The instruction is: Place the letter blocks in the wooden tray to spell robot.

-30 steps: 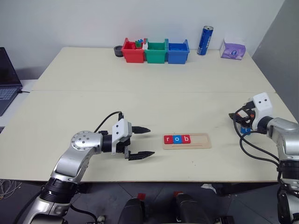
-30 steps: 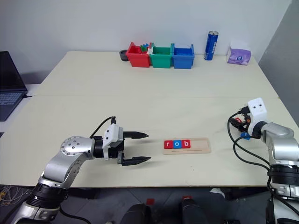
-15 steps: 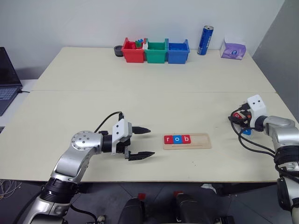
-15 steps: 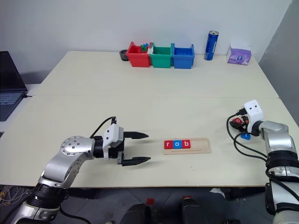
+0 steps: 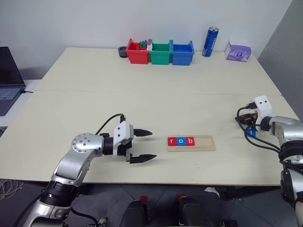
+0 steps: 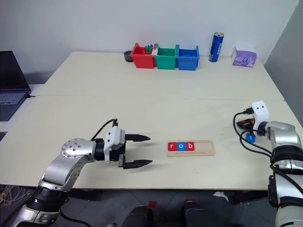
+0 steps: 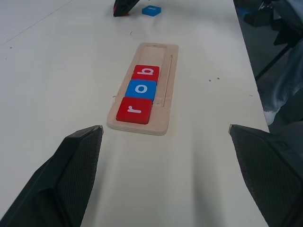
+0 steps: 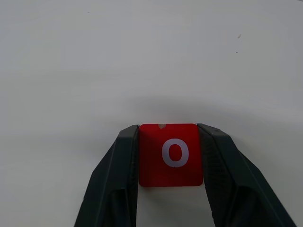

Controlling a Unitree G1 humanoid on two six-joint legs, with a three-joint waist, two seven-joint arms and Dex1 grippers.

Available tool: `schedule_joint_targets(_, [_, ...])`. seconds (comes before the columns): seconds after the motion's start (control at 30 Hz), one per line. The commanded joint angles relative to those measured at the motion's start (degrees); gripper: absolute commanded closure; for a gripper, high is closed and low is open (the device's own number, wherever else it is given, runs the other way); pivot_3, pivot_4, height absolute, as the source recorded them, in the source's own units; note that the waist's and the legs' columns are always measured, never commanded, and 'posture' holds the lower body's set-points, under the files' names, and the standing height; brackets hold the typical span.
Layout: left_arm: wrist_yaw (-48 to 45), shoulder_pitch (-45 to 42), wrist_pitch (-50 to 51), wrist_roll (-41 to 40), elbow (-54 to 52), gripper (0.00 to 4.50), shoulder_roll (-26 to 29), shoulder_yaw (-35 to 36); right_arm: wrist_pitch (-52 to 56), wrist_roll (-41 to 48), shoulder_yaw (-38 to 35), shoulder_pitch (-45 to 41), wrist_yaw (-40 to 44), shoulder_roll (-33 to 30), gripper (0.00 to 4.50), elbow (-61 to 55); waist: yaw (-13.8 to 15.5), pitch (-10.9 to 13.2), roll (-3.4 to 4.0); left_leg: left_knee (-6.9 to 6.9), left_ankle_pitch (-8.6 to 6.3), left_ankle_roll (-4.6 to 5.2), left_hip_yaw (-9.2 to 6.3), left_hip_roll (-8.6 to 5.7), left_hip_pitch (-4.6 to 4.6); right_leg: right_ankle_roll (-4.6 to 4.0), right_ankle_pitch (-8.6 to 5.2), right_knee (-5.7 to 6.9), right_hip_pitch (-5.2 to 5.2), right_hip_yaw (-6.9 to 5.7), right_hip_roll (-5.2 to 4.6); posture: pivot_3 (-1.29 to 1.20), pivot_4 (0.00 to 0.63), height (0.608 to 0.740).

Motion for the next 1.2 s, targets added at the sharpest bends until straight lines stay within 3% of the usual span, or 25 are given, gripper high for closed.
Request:
schedule_joint_targets(0.03, [0.0,-0.1,-0.2,-0.6,-2.0,0.0,0.9,1.0,1.1,-0.2,-0.1,3.0,-0.1,-1.0,3.05,-1.7,0.0,0.0,0.0,0.0,0.0,0.0,-0.01,0.0,0.0,0.0,0.0,0.0,0.0,0.0,0.0,0.0,0.15,0.74])
schedule_joint_targets(0.23, [-0.3,0.1,-0.1,-0.9,-2.1,0.0,1.4,1.1,-0.5,3.5,0.2,16.2,9.5,-5.1,3.05,-29.5,0.1,0.0,0.05,-0.09,-0.01,0.0,-0.13,0.04,-0.07,0.01,-0.01,-0.02,-0.04,-0.01,0.0,0.0,0.15,0.74])
schedule_joint_targets(0.4, [-0.7,-0.4,-0.4,-0.6,-1.6,0.0,1.3,0.5,-2.5,5.1,0.8,29.0,17.8,-12.7,3.05,-52.1,-0.1,0.1,0.2,-0.09,-0.01,0.0,-0.12,0.05,-0.05,0.18,-0.11,0.01,-0.08,-0.06,0.0,0.0,0.15,0.74])
schedule_joint_targets(0.53, [-0.8,-0.6,-0.4,-0.5,-1.4,0.0,1.1,0.1,-0.6,5.1,1.4,35.0,18.7,-16.1,3.05,-62.9,-0.2,0.1,0.18,-0.06,0.0,0.0,-0.07,0.03,0.0,0.32,-0.19,0.0,-0.06,-0.07,0.03,0.0,0.15,0.74])
schedule_joint_targets(0.83, [-0.9,0.0,-0.3,-0.7,-1.9,0.0,1.0,-0.1,4.1,5.3,1.7,39.4,15.2,-14.5,3.05,-72.1,-0.1,0.1,0.16,-0.02,0.0,-0.01,-0.03,0.02,-0.01,0.34,-0.19,0.0,-0.06,-0.06,0.04,0.0,0.15,0.74])
schedule_joint_targets(1.2, [-1.9,0.7,-2.1,-0.3,-0.2,0.0,0.7,-0.1,-1.2,3.9,5.6,37.2,17.1,-14.8,3.05,-67.4,-0.1,0.1,0.16,-0.03,0.0,0.0,-0.01,0.02,0.0,0.34,-0.19,0.0,-0.06,-0.06,0.04,0.0,0.15,0.74])
